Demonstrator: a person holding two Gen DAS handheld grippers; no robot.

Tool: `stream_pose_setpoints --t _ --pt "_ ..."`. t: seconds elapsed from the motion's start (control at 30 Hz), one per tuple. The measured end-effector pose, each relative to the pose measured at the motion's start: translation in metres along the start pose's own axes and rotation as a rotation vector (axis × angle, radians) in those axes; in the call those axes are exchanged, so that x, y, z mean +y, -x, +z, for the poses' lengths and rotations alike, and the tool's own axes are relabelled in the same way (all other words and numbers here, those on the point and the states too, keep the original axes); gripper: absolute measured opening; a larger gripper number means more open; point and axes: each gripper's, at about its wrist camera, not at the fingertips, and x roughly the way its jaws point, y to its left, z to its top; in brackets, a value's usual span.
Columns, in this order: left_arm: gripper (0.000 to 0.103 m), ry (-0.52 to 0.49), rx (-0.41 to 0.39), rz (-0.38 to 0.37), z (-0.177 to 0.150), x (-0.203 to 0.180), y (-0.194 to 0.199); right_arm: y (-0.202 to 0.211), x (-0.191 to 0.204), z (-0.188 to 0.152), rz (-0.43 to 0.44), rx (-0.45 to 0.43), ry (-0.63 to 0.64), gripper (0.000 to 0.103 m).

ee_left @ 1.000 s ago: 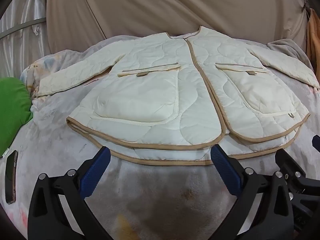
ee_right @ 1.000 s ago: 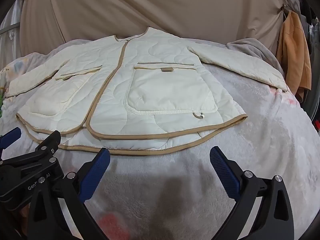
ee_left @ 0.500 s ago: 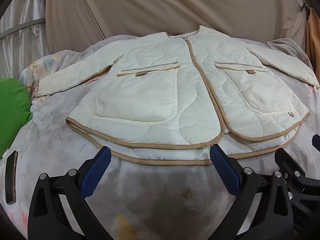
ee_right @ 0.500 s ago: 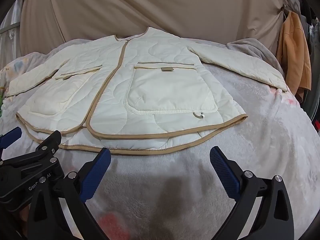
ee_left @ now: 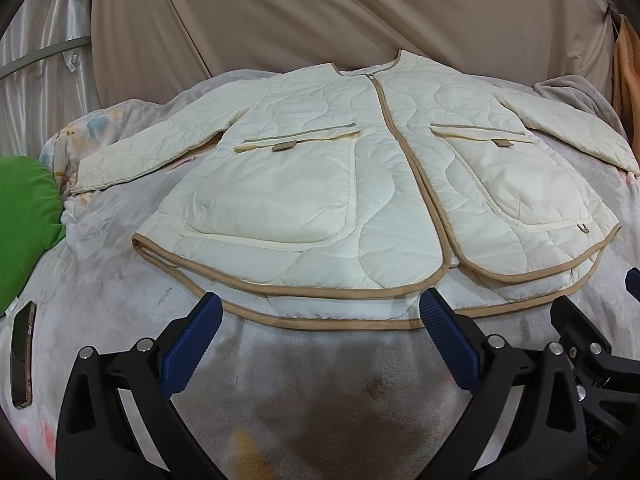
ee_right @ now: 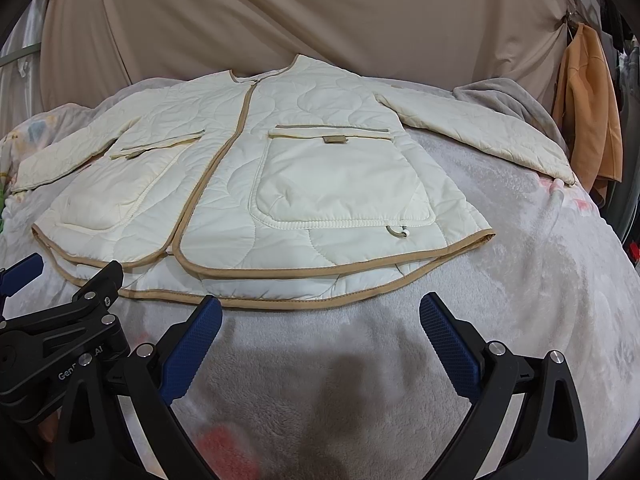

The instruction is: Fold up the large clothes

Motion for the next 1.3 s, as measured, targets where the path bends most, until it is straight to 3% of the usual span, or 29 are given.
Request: stream_pose_setpoints --t 1.3 --pt "0.096 -0.002 0.004 -0.001 -0.0004 0.0002 -0.0011 -0.0001 0.0006 0.0005 -0.003 0.002 0.003 0.098"
